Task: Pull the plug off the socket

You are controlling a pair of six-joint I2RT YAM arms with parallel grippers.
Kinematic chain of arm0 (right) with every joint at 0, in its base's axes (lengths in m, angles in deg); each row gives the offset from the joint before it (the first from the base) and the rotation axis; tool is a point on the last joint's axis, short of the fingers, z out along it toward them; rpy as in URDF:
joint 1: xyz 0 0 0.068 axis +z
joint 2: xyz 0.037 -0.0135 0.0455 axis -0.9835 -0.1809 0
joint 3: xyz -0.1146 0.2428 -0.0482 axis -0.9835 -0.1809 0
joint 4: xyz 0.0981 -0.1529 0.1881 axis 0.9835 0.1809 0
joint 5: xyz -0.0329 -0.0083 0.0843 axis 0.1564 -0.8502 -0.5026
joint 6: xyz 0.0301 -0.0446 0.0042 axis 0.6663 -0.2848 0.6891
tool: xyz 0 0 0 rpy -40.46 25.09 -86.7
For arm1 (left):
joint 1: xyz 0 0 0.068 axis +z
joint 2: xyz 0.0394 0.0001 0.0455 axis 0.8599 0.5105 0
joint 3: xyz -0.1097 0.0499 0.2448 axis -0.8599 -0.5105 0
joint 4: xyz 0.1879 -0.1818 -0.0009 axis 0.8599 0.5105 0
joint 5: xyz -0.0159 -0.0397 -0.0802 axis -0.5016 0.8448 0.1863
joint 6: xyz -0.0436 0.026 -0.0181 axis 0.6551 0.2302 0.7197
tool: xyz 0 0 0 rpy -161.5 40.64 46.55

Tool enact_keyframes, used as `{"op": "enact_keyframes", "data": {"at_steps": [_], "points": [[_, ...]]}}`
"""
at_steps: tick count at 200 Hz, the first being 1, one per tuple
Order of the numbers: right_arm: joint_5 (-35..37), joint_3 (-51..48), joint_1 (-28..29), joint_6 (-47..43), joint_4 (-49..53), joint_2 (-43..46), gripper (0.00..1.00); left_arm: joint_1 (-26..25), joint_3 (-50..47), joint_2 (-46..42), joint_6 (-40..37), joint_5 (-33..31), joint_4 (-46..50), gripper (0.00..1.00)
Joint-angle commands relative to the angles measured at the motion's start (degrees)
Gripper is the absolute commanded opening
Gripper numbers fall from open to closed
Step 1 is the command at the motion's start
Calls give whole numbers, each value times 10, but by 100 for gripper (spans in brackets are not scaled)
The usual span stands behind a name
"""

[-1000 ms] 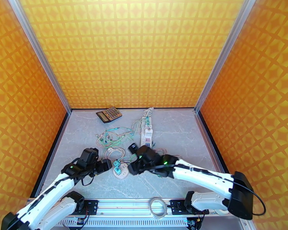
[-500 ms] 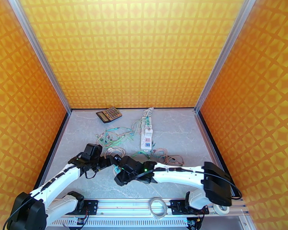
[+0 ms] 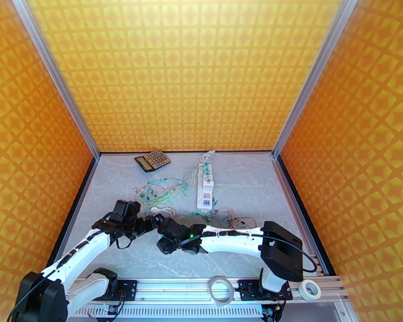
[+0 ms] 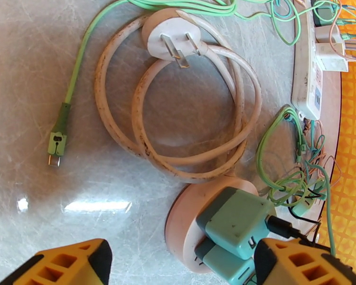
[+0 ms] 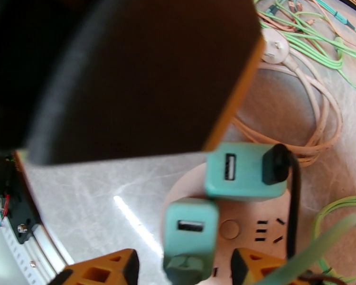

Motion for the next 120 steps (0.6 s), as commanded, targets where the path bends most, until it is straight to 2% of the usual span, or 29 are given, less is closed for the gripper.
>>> {"op": "enact_keyframes", "data": {"at_steps": [1, 30, 60, 120], "points": [[28, 21, 2, -17, -1, -20, 48, 5, 13, -13, -12, 15, 16, 84], [33, 24, 2, -26, -10, -32, 44, 6, 12, -18, -9, 15, 21, 84], [34, 20, 0, -48, -21, -28, 29, 6, 6, -22, -2, 23, 16, 84], [-8, -29, -19, -113, -53, 16, 27, 7, -24, -15, 9, 87, -44, 77]]}}
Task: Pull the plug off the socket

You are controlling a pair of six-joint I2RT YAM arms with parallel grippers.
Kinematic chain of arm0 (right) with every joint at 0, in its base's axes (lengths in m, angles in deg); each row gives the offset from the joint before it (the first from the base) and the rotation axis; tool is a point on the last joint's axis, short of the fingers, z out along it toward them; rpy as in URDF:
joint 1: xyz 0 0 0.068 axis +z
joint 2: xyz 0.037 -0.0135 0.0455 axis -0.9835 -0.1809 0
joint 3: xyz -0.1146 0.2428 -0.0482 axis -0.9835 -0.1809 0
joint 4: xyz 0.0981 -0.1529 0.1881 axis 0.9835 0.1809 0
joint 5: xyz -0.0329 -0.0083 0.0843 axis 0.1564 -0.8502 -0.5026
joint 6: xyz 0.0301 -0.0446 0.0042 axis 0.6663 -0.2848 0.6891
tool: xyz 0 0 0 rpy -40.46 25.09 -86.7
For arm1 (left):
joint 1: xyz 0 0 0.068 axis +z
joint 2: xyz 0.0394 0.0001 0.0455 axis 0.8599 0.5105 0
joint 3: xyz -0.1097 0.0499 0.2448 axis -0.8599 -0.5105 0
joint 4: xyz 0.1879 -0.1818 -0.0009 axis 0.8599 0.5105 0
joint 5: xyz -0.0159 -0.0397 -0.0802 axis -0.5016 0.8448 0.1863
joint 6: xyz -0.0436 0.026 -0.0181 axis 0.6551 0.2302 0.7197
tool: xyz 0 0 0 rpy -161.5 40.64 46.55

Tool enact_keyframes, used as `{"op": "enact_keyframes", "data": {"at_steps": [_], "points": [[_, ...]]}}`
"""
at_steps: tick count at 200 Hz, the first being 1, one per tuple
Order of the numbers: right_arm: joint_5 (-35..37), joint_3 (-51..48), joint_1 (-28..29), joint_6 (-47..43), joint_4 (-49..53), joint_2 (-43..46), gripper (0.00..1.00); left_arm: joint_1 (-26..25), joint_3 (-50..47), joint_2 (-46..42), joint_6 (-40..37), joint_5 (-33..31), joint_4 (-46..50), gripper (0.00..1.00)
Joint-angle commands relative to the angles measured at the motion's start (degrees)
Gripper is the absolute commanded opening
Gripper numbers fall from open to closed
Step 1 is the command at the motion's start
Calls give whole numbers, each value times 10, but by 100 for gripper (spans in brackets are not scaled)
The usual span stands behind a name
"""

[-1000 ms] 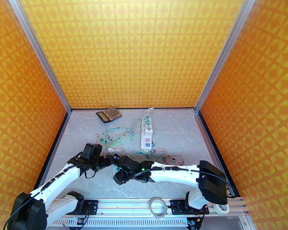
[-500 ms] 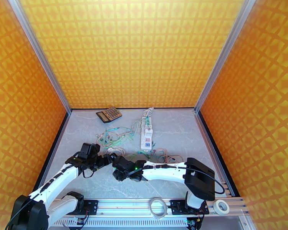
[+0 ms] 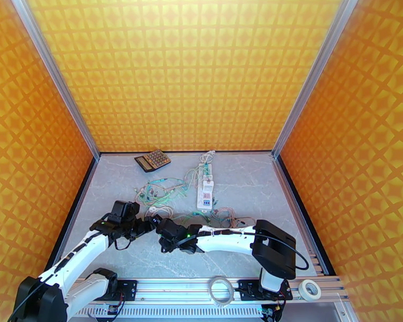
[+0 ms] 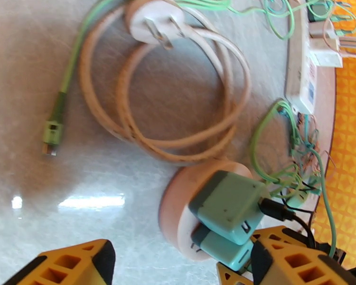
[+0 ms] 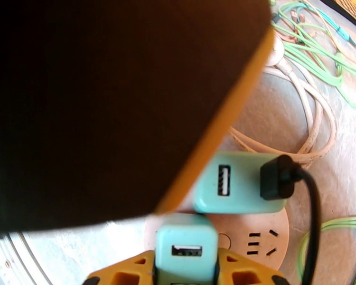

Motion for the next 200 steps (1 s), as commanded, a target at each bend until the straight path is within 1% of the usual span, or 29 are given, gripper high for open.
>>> {"op": "enact_keyframes", "data": {"at_steps": [1, 25, 53, 56, 89, 110, 134, 161, 200], "points": [[-22, -17, -11, -41, -18, 27, 27, 4, -15, -1, 6, 51, -44, 77], [-41, -21, -20, -42, -20, 25, 26, 2, -23, 10, 10, 82, -71, 76], [-53, -23, -21, -38, -25, 26, 25, 1, -31, 24, 16, 96, -101, 76], [-53, -24, -21, -38, -26, 26, 25, 1, -32, 42, 17, 97, -104, 75], [-56, -24, -22, -37, -26, 25, 25, 1, -36, 73, 28, 100, -136, 73], [-57, -23, -22, -35, -26, 24, 25, 1, -32, 90, 25, 101, -139, 71], [-57, -23, -21, -33, -26, 24, 25, 1, -42, 113, 21, 98, -139, 68], [-55, -22, -21, -38, -24, 24, 23, 1, -50, 143, 9, 77, -114, 60], [-55, -6, -18, -49, -17, 27, 22, -1, -61, 138, 3, 51, -91, 57]]}}
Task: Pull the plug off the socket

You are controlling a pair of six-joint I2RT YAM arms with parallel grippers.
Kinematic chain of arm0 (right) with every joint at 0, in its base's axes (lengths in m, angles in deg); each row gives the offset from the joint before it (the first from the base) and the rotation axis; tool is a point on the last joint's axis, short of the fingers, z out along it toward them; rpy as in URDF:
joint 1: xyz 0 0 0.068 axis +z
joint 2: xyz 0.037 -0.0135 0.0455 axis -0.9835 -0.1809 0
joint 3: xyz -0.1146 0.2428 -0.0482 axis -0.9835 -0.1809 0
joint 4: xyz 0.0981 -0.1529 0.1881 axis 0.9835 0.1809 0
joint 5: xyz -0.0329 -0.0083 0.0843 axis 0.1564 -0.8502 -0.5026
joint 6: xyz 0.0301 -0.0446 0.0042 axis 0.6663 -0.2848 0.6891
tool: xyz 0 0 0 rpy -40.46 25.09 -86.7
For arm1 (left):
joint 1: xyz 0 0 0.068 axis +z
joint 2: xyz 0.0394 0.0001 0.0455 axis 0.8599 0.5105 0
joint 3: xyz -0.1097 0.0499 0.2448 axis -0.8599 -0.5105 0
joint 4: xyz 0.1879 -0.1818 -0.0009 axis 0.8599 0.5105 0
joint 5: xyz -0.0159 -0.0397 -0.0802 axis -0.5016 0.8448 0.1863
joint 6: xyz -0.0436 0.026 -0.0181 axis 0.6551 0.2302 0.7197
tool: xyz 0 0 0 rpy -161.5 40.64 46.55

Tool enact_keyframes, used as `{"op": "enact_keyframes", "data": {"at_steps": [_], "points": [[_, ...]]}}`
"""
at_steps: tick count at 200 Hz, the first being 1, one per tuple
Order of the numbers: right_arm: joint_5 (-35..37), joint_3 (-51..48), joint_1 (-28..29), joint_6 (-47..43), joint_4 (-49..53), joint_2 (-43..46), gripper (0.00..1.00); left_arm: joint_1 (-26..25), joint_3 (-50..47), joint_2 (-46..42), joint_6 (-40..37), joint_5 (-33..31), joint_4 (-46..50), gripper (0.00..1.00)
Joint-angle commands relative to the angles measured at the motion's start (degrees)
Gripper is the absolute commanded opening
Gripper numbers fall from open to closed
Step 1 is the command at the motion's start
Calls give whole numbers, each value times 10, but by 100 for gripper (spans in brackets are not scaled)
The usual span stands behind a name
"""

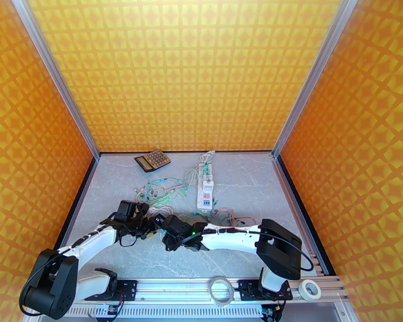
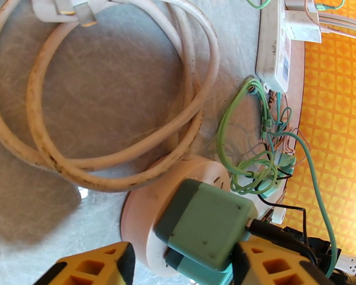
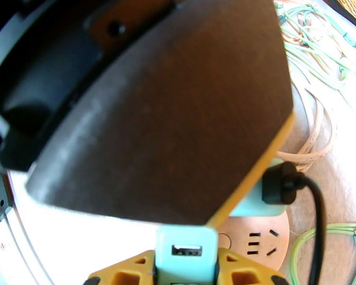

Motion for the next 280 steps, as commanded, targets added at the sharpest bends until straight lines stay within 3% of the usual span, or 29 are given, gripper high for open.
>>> {"op": "enact_keyframes", "data": {"at_steps": [1, 77, 136, 176, 250, 280], "points": [[-14, 10, 3, -16, -8, 13, 22, -3, -33, 21, -13, -74, 62, 57], [28, 47, 48, -44, 16, 0, 20, -23, -62, 16, 1, -105, 56, 55], [-81, 29, -32, 16, -8, 27, 18, -48, -65, 22, -5, -141, 72, 54], [-79, 44, -43, -9, 13, 20, 18, -59, -67, 29, -1, -147, 63, 54], [-3, 89, 46, -69, 53, -5, 18, -66, -66, 54, 9, -147, 41, 54], [-6, 99, 58, -74, 65, -24, 17, -67, -63, 58, 7, -147, 39, 54]]}}
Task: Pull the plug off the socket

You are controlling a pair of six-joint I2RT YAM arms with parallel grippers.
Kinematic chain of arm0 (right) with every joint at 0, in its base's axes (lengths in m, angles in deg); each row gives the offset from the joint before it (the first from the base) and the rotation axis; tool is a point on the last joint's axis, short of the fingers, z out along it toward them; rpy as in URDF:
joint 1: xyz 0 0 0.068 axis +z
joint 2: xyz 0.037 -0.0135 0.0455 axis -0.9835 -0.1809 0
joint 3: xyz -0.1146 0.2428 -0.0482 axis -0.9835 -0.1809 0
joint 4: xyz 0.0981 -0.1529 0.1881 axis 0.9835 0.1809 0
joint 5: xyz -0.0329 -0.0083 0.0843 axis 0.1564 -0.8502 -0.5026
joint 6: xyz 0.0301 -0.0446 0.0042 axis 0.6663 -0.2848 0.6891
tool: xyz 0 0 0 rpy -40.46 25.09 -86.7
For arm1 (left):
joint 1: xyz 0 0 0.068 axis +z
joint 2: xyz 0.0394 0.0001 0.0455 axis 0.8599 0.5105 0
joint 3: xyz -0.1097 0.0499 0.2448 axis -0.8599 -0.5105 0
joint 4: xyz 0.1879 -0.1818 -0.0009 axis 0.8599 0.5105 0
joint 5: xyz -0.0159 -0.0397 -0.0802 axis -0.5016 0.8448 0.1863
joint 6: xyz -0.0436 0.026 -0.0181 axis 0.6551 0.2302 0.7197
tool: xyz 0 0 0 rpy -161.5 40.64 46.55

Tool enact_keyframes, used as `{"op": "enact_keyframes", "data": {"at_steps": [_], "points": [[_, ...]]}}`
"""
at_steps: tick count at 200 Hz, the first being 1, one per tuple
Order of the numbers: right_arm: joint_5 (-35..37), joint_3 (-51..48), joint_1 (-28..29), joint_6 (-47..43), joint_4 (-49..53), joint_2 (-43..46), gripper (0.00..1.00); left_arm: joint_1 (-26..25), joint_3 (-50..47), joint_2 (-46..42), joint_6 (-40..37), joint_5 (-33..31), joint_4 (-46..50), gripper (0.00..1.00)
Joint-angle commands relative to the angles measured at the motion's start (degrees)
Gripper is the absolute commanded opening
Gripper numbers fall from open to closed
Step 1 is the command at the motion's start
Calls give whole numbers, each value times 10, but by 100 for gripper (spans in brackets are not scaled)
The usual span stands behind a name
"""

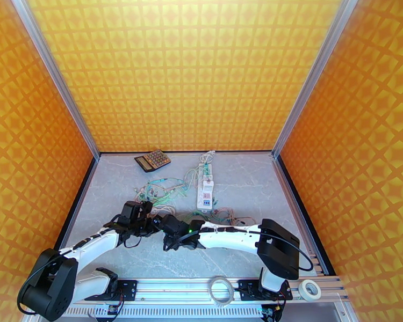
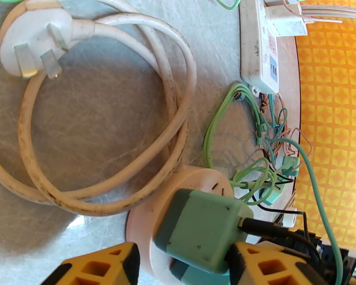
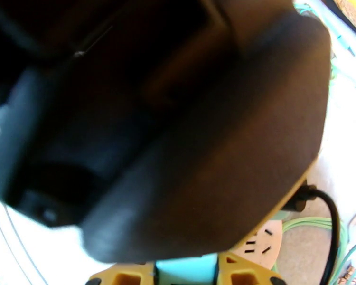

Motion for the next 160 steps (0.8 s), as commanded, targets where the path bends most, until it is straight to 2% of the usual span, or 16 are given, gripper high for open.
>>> {"op": "enact_keyframes", "data": {"at_steps": [1, 22, 51, 95, 160], "points": [[-55, 39, 39, -37, -40, -11, 17, -14, -40, 55, -3, -95, 124, 54], [-56, 37, 33, -22, -48, -6, 15, -17, -39, 54, -6, -96, 126, 54], [-128, 22, -20, 23, -67, 4, 15, -23, -45, 44, -5, -100, 123, 53], [-184, 3, -69, 56, -83, 20, 15, -25, -55, 19, -6, -107, 130, 53], [-188, -16, -81, 72, -103, 22, 15, -37, -63, 10, -1, -115, 128, 53]]}}
